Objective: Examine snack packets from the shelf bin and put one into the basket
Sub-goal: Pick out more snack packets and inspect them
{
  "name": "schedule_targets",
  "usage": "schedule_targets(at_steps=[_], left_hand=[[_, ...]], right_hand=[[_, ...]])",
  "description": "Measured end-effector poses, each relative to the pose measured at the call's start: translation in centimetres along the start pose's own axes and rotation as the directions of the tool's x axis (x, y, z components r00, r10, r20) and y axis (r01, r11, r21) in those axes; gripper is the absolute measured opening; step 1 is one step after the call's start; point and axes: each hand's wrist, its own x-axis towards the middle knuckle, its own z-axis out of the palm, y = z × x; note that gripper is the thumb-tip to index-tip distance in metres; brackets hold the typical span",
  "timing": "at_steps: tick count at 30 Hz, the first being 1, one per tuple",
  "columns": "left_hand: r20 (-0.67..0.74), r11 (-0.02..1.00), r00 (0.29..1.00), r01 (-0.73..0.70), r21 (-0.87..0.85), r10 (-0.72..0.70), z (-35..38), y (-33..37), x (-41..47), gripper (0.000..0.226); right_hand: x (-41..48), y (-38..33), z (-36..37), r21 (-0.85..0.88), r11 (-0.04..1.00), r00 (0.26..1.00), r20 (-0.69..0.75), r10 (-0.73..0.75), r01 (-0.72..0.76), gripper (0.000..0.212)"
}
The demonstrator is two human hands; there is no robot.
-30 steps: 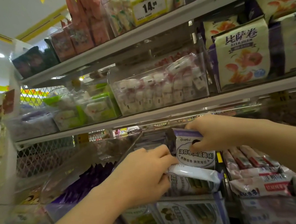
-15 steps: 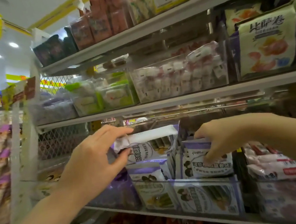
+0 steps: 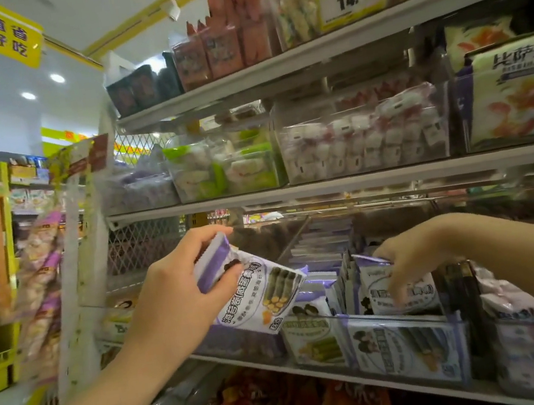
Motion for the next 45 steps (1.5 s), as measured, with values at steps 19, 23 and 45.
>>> schedule_targets(at_steps=[19,23,45], left_hand=[[0.180,0.987,0.970,0.163,0.010,-0.162,-1.8,-1.5,-2.7,0.029],[0.257,0.966,0.937,0.254,-0.042,-0.235,-2.5,-2.9,-4.7,0.035],[0.322,0.848,0.791,0.525,0.078,-0.520,-4.5,-11.1,-21.0,0.055]], right_hand=[[-0.3,-1.7,1.3,-0.493,0.846,0.871,-0.485,-0.075,-0.201,0.104],[-2.1,-6.5,3.7,-0.435,0.898,0.591,-0.707,-0.388,0.069,0.086],[7.9,-24.5,27.9,0.986,-0.149,0.872,-0.139,-0.470,0.077,0.045]])
